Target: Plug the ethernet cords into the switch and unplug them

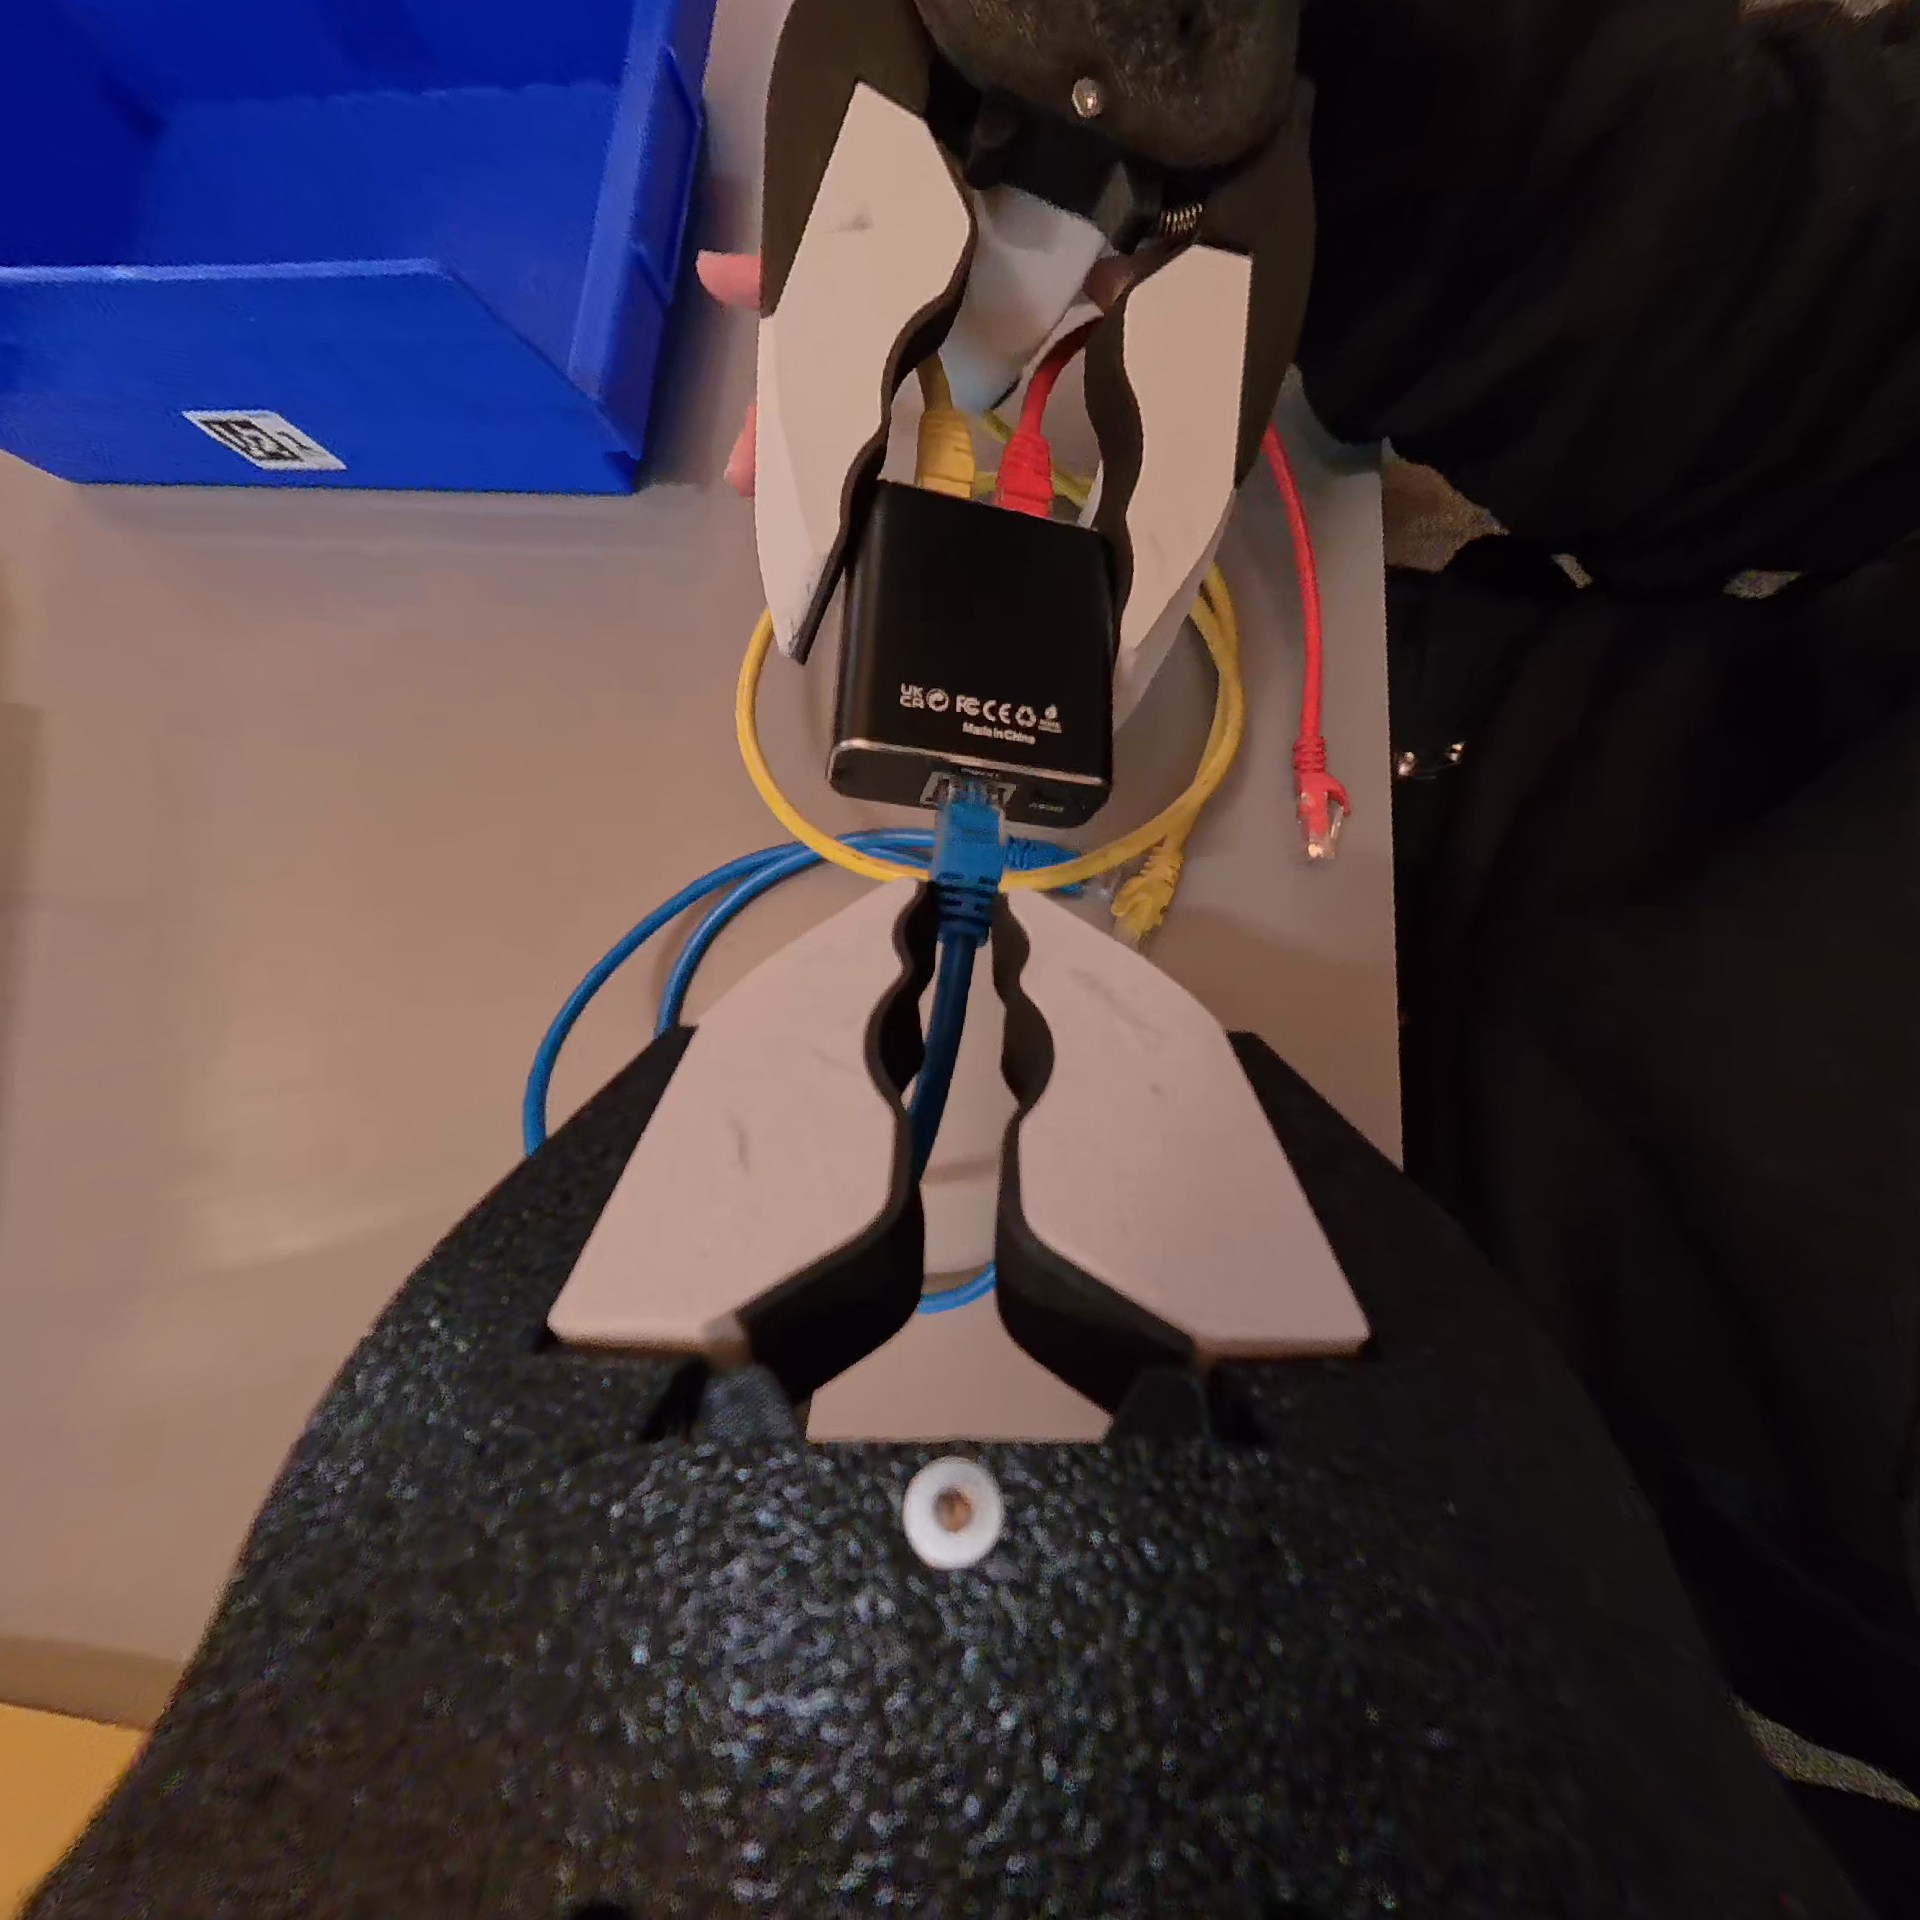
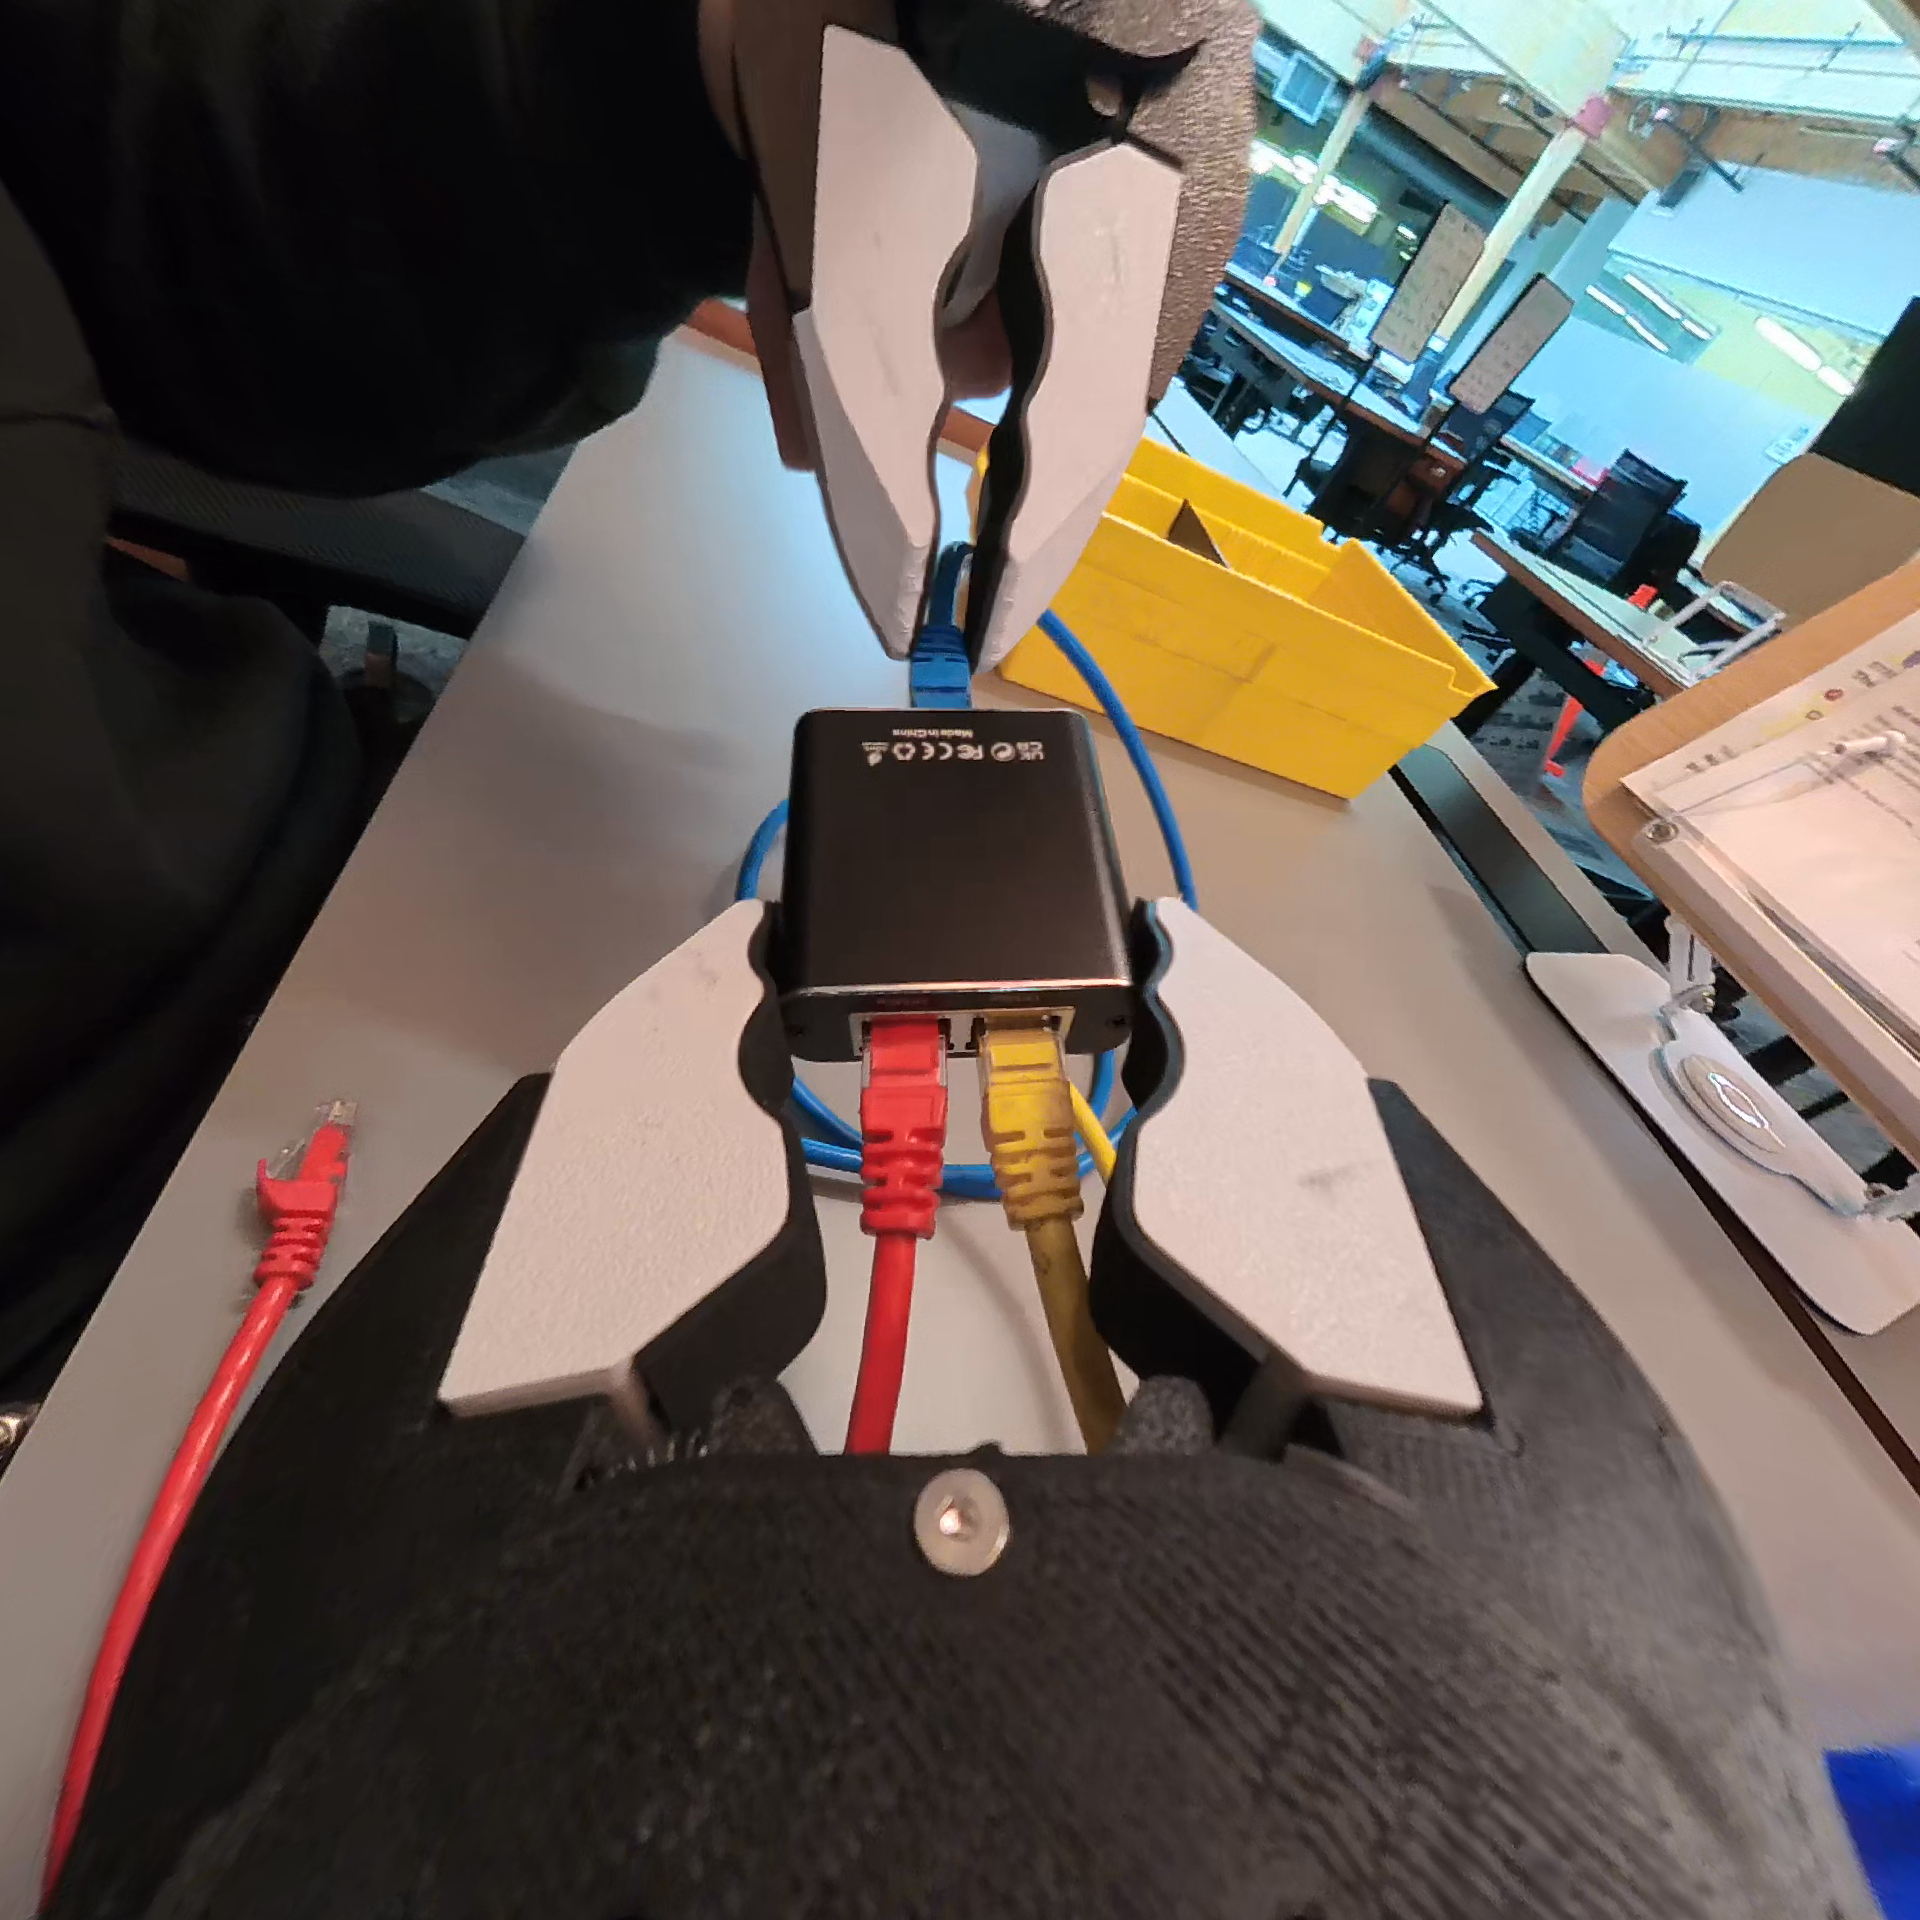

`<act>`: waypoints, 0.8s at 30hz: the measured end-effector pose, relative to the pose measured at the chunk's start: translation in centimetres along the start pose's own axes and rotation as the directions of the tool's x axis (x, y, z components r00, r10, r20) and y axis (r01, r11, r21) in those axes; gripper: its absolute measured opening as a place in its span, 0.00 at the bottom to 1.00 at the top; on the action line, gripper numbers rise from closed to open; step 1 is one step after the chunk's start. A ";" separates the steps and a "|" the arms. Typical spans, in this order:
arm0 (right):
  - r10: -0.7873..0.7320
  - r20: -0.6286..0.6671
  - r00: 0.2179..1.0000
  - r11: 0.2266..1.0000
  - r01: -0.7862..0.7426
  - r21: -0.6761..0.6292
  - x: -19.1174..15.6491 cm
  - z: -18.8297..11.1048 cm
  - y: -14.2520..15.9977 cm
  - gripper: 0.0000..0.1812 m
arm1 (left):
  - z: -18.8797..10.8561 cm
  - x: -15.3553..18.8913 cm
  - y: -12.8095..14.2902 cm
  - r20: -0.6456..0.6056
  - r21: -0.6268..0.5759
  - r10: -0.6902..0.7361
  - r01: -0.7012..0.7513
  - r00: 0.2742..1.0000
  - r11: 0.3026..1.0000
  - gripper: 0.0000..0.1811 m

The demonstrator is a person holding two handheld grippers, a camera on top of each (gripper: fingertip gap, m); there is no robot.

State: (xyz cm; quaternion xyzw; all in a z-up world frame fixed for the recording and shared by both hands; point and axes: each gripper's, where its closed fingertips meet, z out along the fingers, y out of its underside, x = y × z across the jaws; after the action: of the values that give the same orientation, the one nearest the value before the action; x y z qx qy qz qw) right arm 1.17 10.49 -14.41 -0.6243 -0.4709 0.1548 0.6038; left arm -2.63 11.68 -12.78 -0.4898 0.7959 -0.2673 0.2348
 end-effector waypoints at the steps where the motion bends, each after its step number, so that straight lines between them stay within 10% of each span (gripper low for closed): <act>1: 0.007 -0.001 1.000 1.000 -0.007 0.003 0.1 0.0 0.1 0.34 | 0.1 -0.2 -0.1 0.008 0.016 0.001 -0.001 1.000 1.000 0.05; 10: 0.020 -0.064 0.998 0.999 -0.017 0.045 1.1 0.4 -0.5 0.35 | -0.1 -0.9 -0.5 0.036 0.192 0.018 -0.025 0.999 0.981 0.05; 15: -0.112 -0.211 0.971 0.993 0.103 -0.052 4.0 -0.3 -1.1 0.35 | -8.2 -4.2 -3.6 0.420 0.568 -0.118 -0.159 0.900 0.807 0.17; 18: -0.116 -0.280 0.953 0.990 0.135 0.049 6.9 -2.3 -4.6 0.35 | -13.2 -6.7 -0.5 0.514 0.721 -0.340 -0.182 0.788 0.669 0.16; 24: -0.205 -0.517 0.831 0.964 0.262 0.038 15.6 -8.0 -13.1 0.34 | -7.9 -9.2 8.3 0.387 0.679 -0.480 0.109 0.788 0.726 0.17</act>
State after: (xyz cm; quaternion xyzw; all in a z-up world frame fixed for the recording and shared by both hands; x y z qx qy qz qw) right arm 9.95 15.42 4.96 -0.5474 -0.3587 -0.0653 0.7533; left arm -9.30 24.63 -11.26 -0.5635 0.4694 -0.4014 0.5487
